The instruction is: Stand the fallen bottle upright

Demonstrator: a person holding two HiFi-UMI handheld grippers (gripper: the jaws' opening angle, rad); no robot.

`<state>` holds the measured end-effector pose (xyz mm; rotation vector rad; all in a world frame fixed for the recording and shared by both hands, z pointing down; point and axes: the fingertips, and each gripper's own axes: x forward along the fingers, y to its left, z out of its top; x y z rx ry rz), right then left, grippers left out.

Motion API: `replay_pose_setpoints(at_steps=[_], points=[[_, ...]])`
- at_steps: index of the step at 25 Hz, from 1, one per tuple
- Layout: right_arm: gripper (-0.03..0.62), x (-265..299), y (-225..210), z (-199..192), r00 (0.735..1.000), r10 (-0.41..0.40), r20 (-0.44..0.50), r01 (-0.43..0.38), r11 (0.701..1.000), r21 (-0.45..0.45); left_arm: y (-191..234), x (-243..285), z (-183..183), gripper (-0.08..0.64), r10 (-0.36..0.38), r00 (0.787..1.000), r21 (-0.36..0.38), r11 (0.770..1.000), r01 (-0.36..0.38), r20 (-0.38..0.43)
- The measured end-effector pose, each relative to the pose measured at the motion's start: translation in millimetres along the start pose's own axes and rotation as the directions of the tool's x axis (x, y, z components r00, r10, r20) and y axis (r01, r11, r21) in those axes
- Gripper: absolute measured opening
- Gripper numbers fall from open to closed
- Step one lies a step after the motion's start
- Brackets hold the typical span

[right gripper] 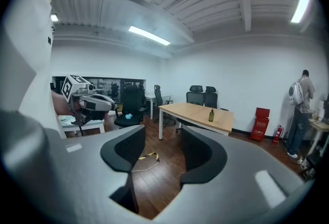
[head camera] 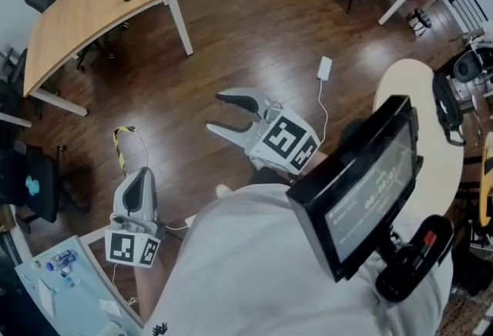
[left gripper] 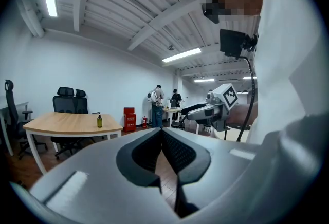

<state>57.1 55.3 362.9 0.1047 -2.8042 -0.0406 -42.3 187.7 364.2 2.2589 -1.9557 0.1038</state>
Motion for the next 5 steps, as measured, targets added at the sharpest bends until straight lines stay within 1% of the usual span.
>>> replay_pose_setpoints(at_steps=[5], points=[[0.219, 19, 22, 1, 1.000, 0.005, -0.015, -0.005, 1.000, 0.002, 18, -23, -11, 0.000, 0.009, 1.000, -0.013, 1.000, -0.009, -0.004]])
